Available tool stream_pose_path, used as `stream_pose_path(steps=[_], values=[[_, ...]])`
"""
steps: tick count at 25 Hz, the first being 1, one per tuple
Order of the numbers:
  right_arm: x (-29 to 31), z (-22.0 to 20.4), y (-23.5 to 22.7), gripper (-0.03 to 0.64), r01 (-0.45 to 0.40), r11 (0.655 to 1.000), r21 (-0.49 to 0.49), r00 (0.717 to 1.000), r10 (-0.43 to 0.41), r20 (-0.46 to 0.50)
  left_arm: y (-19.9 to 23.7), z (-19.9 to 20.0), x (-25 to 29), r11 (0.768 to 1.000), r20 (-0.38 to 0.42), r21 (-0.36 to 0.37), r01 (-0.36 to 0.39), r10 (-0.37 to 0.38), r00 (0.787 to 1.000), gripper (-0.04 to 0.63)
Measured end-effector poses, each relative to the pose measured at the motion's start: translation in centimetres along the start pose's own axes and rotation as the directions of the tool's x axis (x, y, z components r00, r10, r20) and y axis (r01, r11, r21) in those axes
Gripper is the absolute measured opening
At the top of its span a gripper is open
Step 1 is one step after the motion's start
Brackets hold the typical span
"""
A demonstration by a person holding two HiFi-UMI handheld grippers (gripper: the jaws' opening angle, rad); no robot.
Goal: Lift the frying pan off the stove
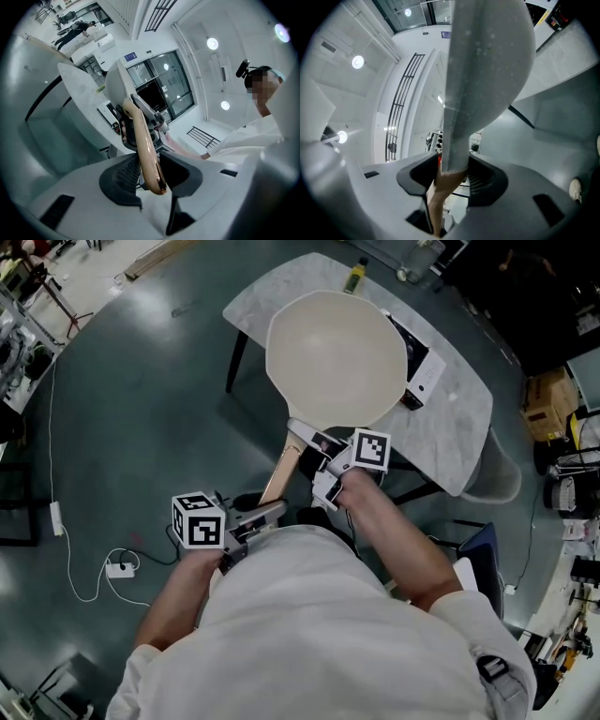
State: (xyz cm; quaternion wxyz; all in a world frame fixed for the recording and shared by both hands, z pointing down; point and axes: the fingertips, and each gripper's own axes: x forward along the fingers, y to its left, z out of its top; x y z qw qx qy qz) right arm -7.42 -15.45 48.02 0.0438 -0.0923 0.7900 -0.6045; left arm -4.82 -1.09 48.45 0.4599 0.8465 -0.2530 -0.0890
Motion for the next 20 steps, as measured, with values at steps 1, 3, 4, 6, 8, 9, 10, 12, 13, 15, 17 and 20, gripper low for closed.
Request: stream_pose_path(steps=[1, 3, 4, 6, 8, 9, 10, 12, 13, 15, 17, 20], values=[[-0.09, -0.01, 0.06, 0.192, 0.000, 1.000, 0.001, 1.000, 0.000, 0.001, -0.12, -0.01, 0.05, 1.000, -0.001, 0.000, 0.003, -0.003, 1.000, 0.138], [-0.15, -0.03, 0.09, 0.192, -0.001, 1.000, 0.004, 1.000, 0.000, 0.004, -0.25, -0.03, 0.09, 1.000, -0.003, 0.000, 0.011, -0.011, 1.000, 0.139], [-0.15, -0.09, 0.05, 0.192, 0.001, 1.000, 0.004, 1.000, -0.001, 0.005, -0.26, -0.06, 0.04, 1.000, -0.003, -0.001, 0.014, -0.014, 1.000, 0.140], [-0.24, -0.19, -0.09, 0.192, 0.006, 1.000, 0.003, 1.000, -0.006, 0.004, -0.29, -0.15, -0.03, 1.000, -0.002, -0.004, 0.018, -0.018, 1.000, 0.140], [-0.46, -0.08, -0.10, 0.192, 0.010, 1.000, 0.004, 1.000, -0.010, 0.004, -0.42, -0.08, 0.06, 1.000, -0.002, -0.004, 0.021, -0.021, 1.000, 0.140], [-0.54, 0.01, -0.03, 0.193, 0.009, 1.000, 0.005, 1.000, -0.009, 0.005, -0.50, 0.01, 0.12, 1.000, -0.002, -0.004, 0.022, -0.022, 1.000, 0.141], [-0.59, 0.08, 0.06, 0.193, 0.007, 1.000, 0.006, 1.000, -0.008, 0.007, -0.58, 0.10, 0.15, 1.000, -0.001, -0.004, 0.023, -0.023, 1.000, 0.141], [-0.59, 0.07, 0.22, 0.193, 0.004, 1.000, 0.006, 1.000, -0.004, 0.009, -0.67, 0.17, 0.08, 1.000, -0.001, -0.003, 0.026, -0.026, 1.000, 0.141], [-0.53, 0.01, 0.26, 0.193, 0.003, 1.000, 0.004, 1.000, -0.003, 0.010, -0.66, 0.13, -0.01, 1.000, -0.002, -0.002, 0.027, -0.027, 1.000, 0.141], [-0.40, -0.14, 0.30, 0.193, 0.003, 1.000, -0.004, 1.000, -0.003, 0.009, -0.62, 0.01, -0.23, 1.000, -0.003, 0.000, 0.030, -0.030, 1.000, 0.140], [-0.35, -0.23, 0.28, 0.193, 0.003, 1.000, -0.009, 1.000, -0.003, 0.008, -0.59, -0.11, -0.28, 0.999, -0.004, 0.000, 0.033, -0.033, 0.999, 0.141], [-0.41, -0.19, 0.16, 0.193, 0.002, 1.000, -0.010, 1.000, -0.002, 0.007, -0.56, -0.19, -0.12, 0.999, -0.003, -0.001, 0.034, -0.034, 0.999, 0.141]])
